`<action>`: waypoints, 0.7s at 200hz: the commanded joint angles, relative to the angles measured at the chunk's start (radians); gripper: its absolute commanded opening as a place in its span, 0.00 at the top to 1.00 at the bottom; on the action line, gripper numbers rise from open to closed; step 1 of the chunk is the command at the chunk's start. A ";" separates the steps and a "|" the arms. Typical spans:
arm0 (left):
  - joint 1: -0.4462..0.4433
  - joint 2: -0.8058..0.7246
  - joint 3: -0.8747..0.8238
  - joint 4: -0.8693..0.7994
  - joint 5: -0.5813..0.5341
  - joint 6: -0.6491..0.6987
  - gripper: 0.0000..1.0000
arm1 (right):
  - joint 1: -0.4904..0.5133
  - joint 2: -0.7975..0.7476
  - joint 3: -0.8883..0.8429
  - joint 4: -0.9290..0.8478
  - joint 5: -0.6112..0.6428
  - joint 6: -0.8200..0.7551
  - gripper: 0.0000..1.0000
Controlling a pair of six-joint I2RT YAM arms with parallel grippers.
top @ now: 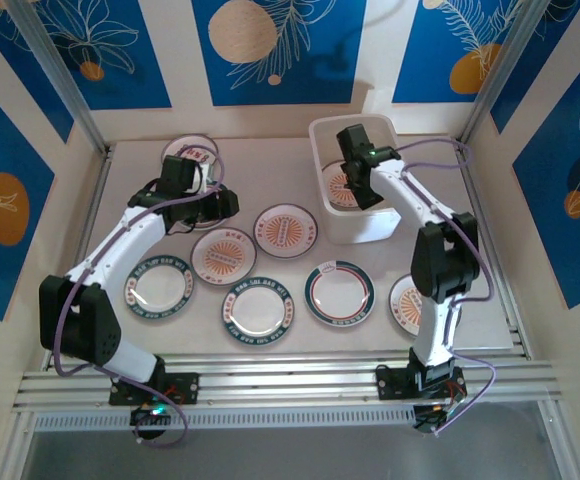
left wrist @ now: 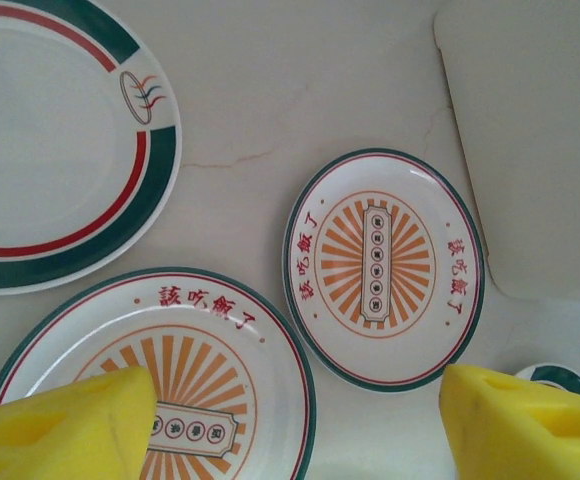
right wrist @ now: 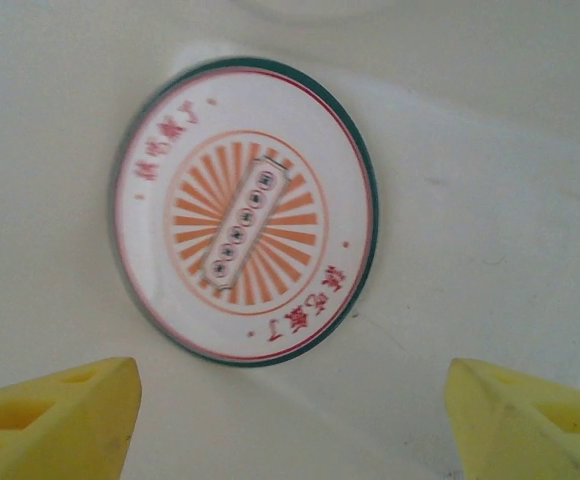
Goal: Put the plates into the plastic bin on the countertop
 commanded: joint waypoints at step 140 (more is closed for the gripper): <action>-0.108 0.275 0.121 -0.069 0.038 0.113 0.25 | -0.021 -0.588 -0.354 0.068 -0.206 -0.803 0.27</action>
